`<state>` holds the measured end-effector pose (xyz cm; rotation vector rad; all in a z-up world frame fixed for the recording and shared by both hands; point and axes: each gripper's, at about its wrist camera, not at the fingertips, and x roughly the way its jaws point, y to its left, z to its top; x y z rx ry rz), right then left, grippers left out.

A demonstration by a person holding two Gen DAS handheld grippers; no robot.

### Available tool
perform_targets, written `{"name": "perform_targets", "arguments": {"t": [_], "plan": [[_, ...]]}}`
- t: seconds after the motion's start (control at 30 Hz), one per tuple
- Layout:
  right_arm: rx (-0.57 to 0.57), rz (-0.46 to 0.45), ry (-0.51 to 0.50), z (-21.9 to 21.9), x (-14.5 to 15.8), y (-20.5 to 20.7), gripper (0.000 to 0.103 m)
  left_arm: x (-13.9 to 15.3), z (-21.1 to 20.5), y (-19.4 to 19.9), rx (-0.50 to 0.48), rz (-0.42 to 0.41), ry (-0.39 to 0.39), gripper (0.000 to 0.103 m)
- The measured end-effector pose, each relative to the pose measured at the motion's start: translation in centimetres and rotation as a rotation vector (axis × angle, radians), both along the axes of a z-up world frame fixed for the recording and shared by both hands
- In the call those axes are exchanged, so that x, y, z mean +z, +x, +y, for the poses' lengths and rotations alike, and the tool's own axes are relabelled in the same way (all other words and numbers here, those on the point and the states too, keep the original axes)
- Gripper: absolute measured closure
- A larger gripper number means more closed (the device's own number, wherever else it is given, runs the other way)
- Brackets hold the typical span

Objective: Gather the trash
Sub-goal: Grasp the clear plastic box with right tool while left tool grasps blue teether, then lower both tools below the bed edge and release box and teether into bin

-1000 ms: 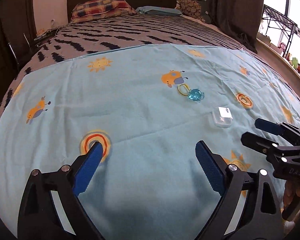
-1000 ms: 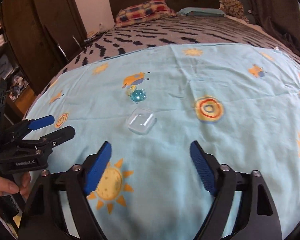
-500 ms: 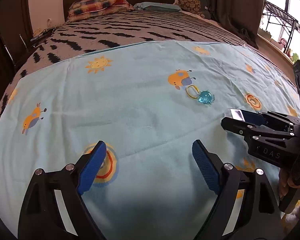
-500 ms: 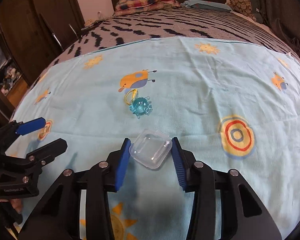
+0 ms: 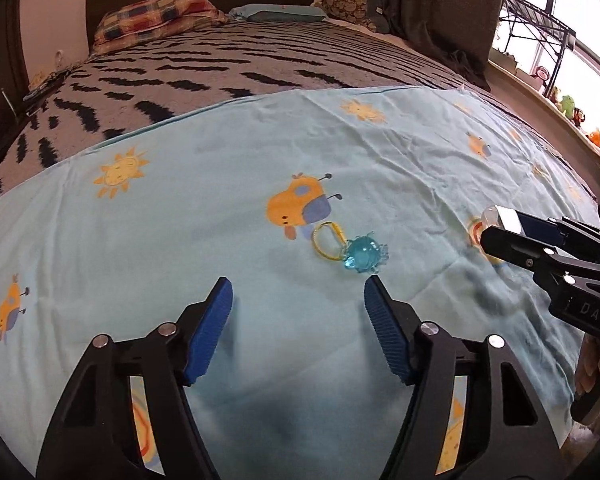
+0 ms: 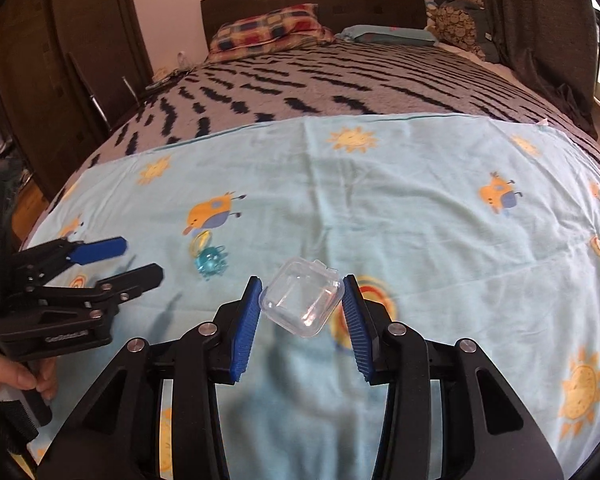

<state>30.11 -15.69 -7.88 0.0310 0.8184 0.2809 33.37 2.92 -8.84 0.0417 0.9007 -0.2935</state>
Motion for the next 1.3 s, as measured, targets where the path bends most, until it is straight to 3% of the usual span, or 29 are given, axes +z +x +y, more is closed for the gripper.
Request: {"name": "perform_targets", "arguments": {"t": [0.2, 0.43, 0.6, 0.87, 1.3], "plan": [[0.002, 0.015, 0.017, -1.2, -0.6, 0.4, 0.061, -1.3, -3.0, 1.5, -0.064, 0.009, 0.002, 0.046], [0.008, 0.015, 0.026, -1.4, -0.9, 0.3, 0.061, -1.3, -4.3, 2.7, -0.09, 0.007, 0.014, 0.073], [0.008, -0.005, 0.022, -1.9, 0.1, -1.2, 0.061, -1.0, -4.3, 1.5, -0.088, 0.004, 0.025, 0.073], [0.02, -0.061, 0.006, -2.9, 2.9, -7.2, 0.061, 1.7, -4.4, -5.5, -0.056, -0.032, 0.032, 0.073], [0.035, -0.102, -0.021, -5.3, 3.9, -19.8, 0.061, 4.0, -5.6, -19.5, -0.032, -0.094, 0.012, 0.073]]}}
